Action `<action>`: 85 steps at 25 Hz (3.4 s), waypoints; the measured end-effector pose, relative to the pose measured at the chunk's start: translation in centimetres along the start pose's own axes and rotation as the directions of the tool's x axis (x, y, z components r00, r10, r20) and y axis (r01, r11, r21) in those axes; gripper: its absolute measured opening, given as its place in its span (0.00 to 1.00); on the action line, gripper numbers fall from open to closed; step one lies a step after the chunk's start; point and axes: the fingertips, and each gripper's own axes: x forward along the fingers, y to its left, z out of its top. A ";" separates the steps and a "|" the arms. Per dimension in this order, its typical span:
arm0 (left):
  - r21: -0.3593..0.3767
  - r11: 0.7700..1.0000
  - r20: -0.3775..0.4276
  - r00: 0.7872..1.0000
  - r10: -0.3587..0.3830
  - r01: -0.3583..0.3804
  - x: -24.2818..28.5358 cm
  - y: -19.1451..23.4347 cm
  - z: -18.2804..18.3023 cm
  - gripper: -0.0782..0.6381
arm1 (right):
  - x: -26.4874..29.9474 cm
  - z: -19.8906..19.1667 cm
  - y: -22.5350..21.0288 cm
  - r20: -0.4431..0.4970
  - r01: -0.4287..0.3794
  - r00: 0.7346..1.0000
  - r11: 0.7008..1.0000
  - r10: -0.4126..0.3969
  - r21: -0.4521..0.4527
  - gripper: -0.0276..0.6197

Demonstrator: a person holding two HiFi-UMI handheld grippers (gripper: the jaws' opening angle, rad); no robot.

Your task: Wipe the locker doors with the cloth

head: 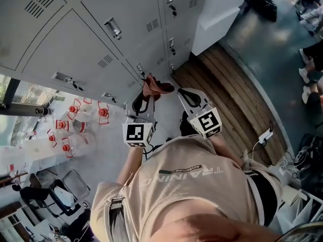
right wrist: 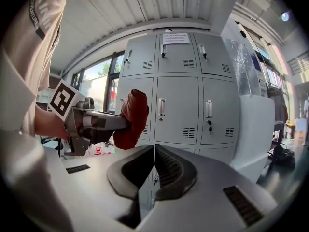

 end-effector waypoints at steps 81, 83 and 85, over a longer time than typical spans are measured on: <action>0.733 0.549 -0.065 0.761 0.645 -0.402 16.7 19.8 9.7 0.23 | 20.0 5.6 -10.3 -0.029 -0.563 0.826 0.821 0.563 -0.097 0.07; 0.727 0.562 -0.082 0.763 0.641 -0.394 17.1 19.9 8.1 0.23 | 20.0 5.5 -10.4 -0.029 -0.562 0.826 0.822 0.562 -0.092 0.07; 0.718 0.579 -0.107 0.761 0.640 -0.385 17.4 19.9 6.9 0.23 | 20.0 5.4 -10.3 -0.031 -0.564 0.825 0.821 0.564 -0.091 0.07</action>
